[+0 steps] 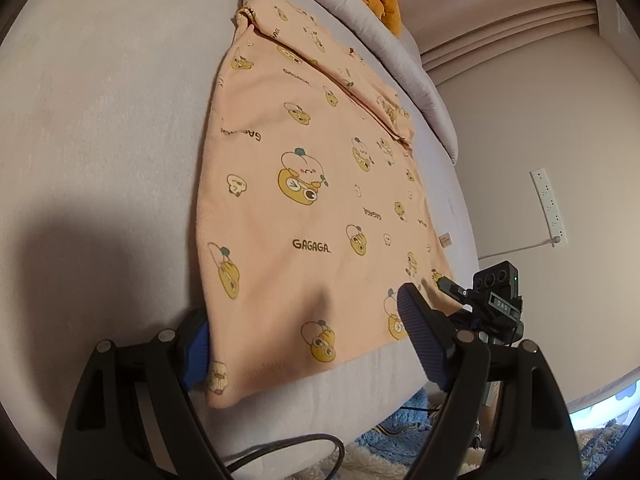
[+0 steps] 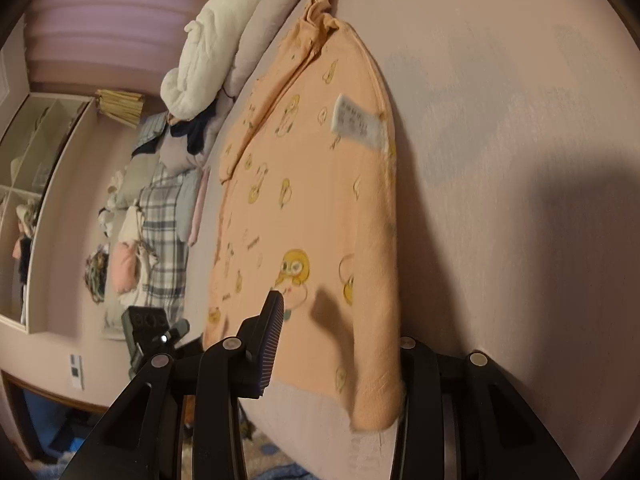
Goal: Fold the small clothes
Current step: 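Grasp the shirt hem with the right gripper while the left gripper grasps the hem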
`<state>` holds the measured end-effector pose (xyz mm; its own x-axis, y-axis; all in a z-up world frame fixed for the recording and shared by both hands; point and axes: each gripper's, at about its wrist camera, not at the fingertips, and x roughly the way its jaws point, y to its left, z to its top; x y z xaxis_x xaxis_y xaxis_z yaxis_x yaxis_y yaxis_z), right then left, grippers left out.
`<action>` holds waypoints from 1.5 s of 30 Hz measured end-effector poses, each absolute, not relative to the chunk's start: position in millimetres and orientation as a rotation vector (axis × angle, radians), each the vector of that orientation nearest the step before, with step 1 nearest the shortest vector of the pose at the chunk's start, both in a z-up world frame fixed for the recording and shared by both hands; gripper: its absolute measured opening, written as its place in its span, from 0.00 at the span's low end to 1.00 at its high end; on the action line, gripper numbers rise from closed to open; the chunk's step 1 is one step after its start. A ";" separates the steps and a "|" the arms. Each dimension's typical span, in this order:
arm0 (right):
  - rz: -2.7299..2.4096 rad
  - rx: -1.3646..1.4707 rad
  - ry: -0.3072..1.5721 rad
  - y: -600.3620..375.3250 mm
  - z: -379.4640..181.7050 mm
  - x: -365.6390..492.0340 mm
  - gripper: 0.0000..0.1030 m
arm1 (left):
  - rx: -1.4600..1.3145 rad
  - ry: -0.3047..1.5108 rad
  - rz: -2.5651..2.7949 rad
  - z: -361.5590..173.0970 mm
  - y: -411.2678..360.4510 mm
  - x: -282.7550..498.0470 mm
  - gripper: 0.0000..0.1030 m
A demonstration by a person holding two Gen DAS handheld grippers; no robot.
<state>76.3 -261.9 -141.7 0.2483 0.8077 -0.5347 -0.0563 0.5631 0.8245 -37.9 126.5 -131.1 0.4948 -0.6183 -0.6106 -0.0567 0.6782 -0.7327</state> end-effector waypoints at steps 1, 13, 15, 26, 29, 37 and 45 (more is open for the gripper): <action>0.676 0.789 1.177 -261.1 -142.1 76.1 0.36 | -0.783 1.013 -0.382 -132.2 126.2 -35.6 0.79; 0.616 0.742 1.152 -254.1 -143.5 78.4 0.19 | -0.746 1.019 -0.316 -136.9 125.3 -25.0 0.53; 0.599 0.744 1.145 -254.6 -144.9 77.8 0.12 | -0.751 1.018 -0.306 -138.7 126.8 -25.7 0.46; 0.565 0.713 1.104 -252.6 -144.1 75.7 0.05 | -0.771 1.034 -0.236 -149.8 139.4 -27.5 0.08; 0.560 0.695 1.091 -250.9 -143.8 73.8 0.05 | -0.786 1.023 -0.239 -153.2 141.1 -28.9 0.05; 0.537 0.676 1.070 -247.4 -142.1 71.9 0.05 | -0.770 1.028 -0.232 -152.7 139.2 -26.6 0.05; 0.510 0.604 1.071 -239.4 -134.1 71.0 0.05 | -0.793 1.001 -0.272 -151.6 140.0 -27.0 0.02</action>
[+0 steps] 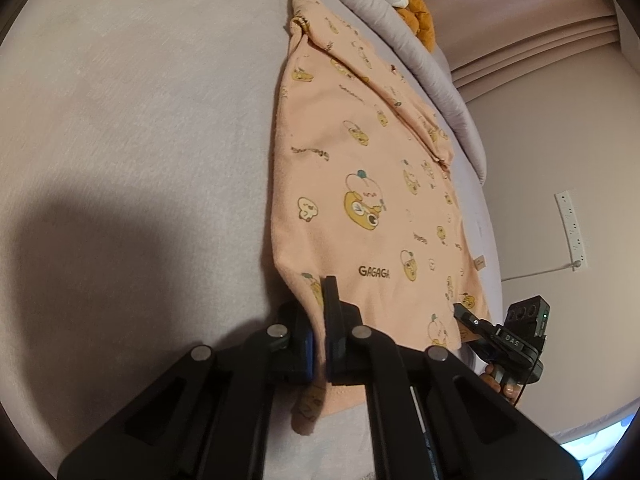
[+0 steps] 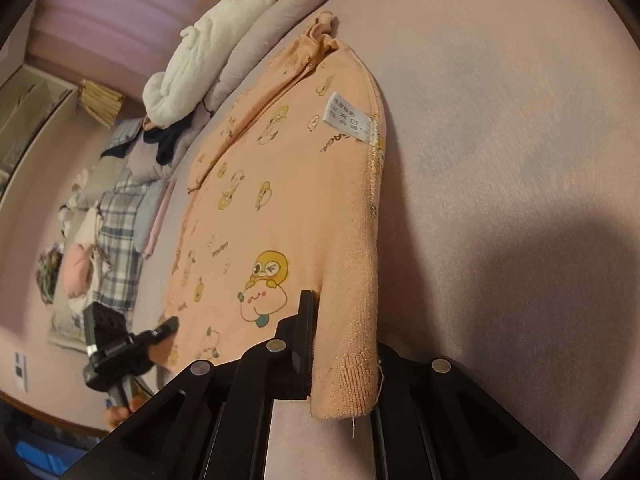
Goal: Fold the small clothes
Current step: 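Grasp the shirt hem with the right gripper while the left gripper grasps the hem, then lift the hem with both grippers and fold it toward the collar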
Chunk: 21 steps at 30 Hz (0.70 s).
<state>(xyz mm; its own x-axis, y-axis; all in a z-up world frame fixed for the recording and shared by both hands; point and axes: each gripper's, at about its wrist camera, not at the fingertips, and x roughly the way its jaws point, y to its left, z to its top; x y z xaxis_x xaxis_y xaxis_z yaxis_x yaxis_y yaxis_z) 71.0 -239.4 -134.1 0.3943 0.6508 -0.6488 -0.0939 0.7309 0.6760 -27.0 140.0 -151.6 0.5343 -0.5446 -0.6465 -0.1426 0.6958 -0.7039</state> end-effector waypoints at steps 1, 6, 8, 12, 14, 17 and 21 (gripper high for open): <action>0.511 0.597 1.070 -239.9 -133.7 71.2 0.05 | -0.806 0.997 -0.291 -151.3 140.9 -28.0 0.02; 0.550 0.636 1.043 -242.7 -129.4 67.3 0.05 | -0.857 0.957 -0.388 -142.7 144.5 -35.2 0.01; 0.613 0.736 1.003 -249.0 -125.6 68.0 0.05 | -0.890 0.928 -0.422 -137.1 148.3 -37.7 0.01; 0.681 0.868 0.949 -256.0 -120.9 74.2 0.05 | -0.961 0.897 -0.477 -130.6 152.4 -31.9 0.01; 0.713 0.910 0.929 -256.3 -116.1 80.5 0.05 | -1.015 0.882 -0.509 -130.4 152.8 -23.6 0.01; 0.758 0.945 0.897 -252.9 -107.0 89.5 0.05 | -1.091 0.861 -0.546 -127.7 152.0 -11.1 0.01; 0.795 0.909 0.873 -243.2 -89.2 104.0 0.05 | -1.120 0.852 -0.584 -115.7 148.7 10.1 0.01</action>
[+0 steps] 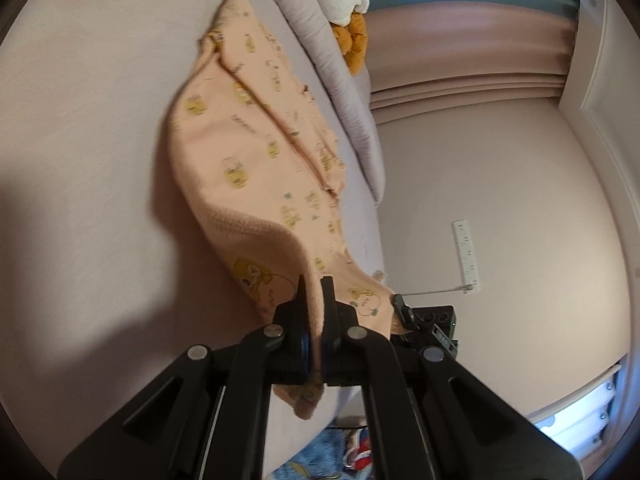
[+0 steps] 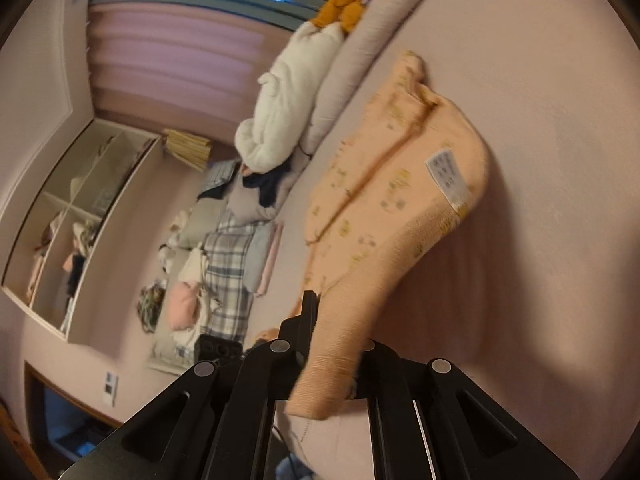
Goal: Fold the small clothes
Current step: 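Lift the hem with both grippers and fold it toward the collar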
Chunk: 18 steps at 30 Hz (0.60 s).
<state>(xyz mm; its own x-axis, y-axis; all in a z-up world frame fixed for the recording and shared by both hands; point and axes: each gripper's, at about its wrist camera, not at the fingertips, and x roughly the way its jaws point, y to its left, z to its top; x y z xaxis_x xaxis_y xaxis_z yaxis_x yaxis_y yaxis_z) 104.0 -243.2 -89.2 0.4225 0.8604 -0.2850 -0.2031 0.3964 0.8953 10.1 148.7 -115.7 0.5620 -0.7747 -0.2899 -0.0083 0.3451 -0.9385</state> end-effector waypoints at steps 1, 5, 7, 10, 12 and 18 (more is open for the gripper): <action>0.807 0.895 0.866 -239.3 -83.2 109.5 0.05 | -1.120 0.842 -0.587 -110.5 149.3 15.1 0.01; 0.846 0.873 0.822 -229.3 -61.1 130.2 0.05 | -1.106 0.792 -0.598 -87.5 154.9 32.6 0.01; 0.858 0.859 0.801 -224.1 -50.5 140.2 0.05 | -1.088 0.768 -0.595 -73.3 159.0 44.5 0.01; 0.867 0.814 0.753 -213.6 -27.4 162.4 0.05 | -1.065 0.735 -0.581 -56.1 166.8 60.4 0.01; 0.865 0.801 0.730 -210.9 -19.7 173.4 0.05 | -1.057 0.710 -0.578 -43.4 172.2 76.8 0.01; 0.790 0.777 0.734 -204.0 -12.9 219.8 0.05 | -1.033 0.719 -0.539 -39.2 184.7 131.2 0.01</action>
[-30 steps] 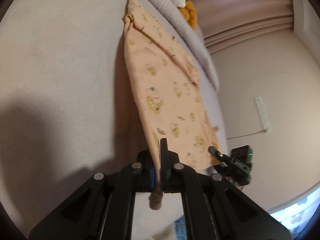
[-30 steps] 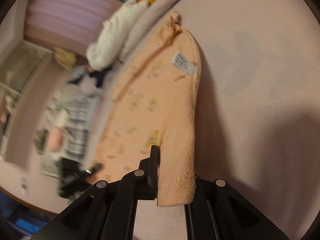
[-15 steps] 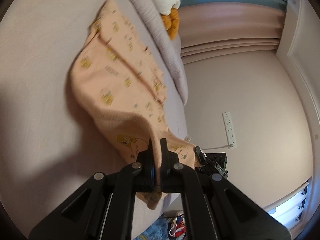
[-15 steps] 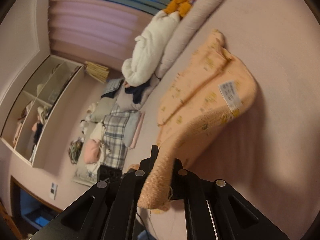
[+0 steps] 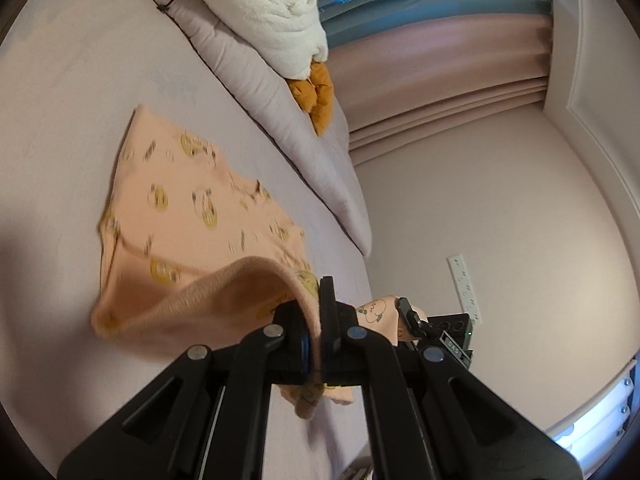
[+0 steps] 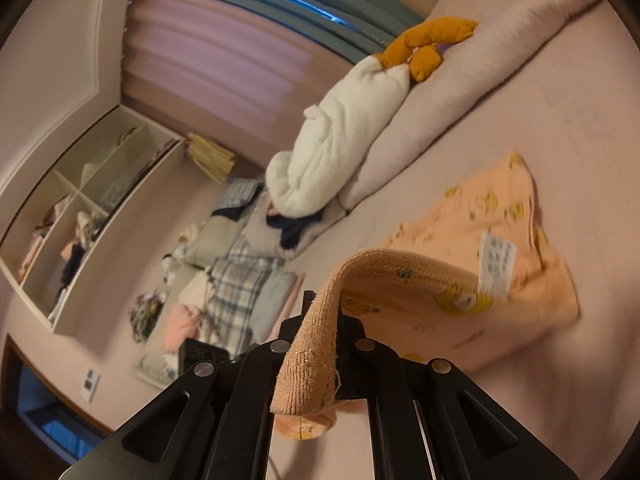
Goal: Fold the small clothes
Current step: 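Lift the hem with both grippers and fold it toward the collar, then release the hem with both grippers and withdraw them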
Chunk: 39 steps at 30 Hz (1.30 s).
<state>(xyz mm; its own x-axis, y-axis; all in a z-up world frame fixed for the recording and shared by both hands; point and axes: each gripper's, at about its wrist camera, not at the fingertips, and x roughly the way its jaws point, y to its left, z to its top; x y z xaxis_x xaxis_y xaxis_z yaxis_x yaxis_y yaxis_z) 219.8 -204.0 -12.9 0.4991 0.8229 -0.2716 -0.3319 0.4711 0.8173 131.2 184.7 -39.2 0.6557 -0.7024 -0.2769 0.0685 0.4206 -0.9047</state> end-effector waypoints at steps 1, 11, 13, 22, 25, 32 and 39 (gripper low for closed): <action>0.774 0.773 0.745 -202.9 -14.7 228.4 0.05 | -1.039 0.720 -0.529 -41.5 187.0 140.1 0.01; 0.609 0.797 0.860 -199.9 -49.1 307.1 0.05 | -1.160 0.759 -0.400 -94.6 219.7 218.7 0.01; 0.525 0.794 0.926 -199.4 -62.4 321.3 0.05 | -1.192 0.778 -0.372 -107.3 226.6 231.4 0.01; 0.379 1.006 1.103 -222.1 -108.3 347.9 0.05 | -1.290 0.933 -0.271 -140.4 251.7 266.4 0.01; 0.384 1.067 1.126 -227.9 -108.3 356.8 0.24 | -1.394 0.924 -0.300 -145.3 257.3 275.0 0.06; 0.399 1.219 0.994 -245.5 -105.5 367.0 0.50 | -1.545 0.798 -0.212 -148.7 290.9 273.4 0.27; 0.393 1.039 0.893 -261.9 -81.6 342.7 0.51 | -1.236 0.854 -0.107 -118.2 300.7 248.1 0.26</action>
<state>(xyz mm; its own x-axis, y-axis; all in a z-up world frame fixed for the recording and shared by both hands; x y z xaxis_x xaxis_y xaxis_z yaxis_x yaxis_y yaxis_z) 342.7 -261.9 -81.6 0.5995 0.6633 -0.4479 0.1174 0.4806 0.8690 248.1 300.7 -118.2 0.6943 -0.5066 -0.5112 -0.3645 0.3651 -0.8567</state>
